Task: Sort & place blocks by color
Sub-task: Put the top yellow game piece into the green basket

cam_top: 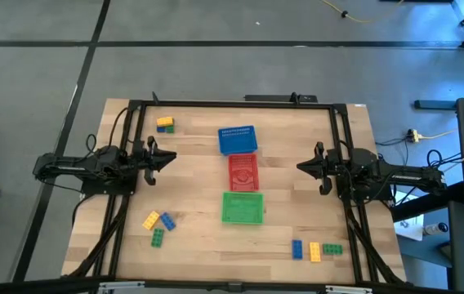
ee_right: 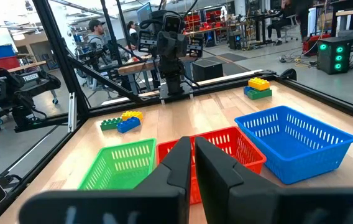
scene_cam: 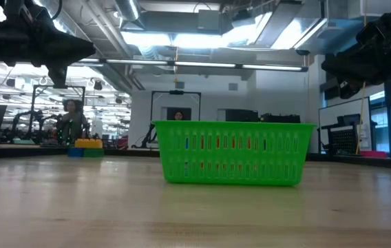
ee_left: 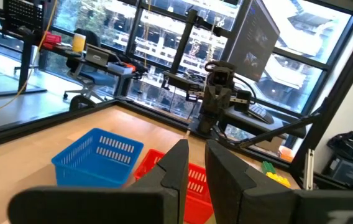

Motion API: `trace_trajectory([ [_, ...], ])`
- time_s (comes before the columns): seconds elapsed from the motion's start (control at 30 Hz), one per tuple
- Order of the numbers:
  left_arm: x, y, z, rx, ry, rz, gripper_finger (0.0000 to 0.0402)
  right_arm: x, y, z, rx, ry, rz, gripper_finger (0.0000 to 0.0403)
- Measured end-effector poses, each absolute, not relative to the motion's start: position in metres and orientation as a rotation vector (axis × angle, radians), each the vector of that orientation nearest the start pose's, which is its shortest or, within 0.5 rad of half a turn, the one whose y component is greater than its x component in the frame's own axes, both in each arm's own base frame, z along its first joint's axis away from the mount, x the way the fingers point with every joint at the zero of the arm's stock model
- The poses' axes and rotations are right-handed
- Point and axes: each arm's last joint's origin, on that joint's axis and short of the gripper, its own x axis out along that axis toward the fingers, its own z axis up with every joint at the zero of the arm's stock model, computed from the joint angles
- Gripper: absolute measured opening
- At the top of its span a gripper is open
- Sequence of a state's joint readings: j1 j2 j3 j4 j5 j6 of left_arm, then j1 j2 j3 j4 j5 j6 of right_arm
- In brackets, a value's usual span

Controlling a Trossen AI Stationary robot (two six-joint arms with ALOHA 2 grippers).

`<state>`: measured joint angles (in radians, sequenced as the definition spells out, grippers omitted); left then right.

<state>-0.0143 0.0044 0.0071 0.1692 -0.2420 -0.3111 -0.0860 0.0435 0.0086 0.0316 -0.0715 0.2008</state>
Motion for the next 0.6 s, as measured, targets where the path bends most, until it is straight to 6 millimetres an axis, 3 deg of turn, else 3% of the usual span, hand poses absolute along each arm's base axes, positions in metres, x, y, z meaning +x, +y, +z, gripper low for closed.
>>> trace_trajectory([
  [0.47, 0.095, 0.005, 0.183, -0.346, -0.212, 0.176, 0.0047, 0.100, -0.007, 0.166, 0.201, 0.002, -0.014, 0.0026],
  [0.6, 0.091, 0.007, 0.196, -0.425, -0.375, 0.213, 0.0047, 0.100, -0.007, 0.166, 0.201, 0.002, -0.015, 0.0026],
])
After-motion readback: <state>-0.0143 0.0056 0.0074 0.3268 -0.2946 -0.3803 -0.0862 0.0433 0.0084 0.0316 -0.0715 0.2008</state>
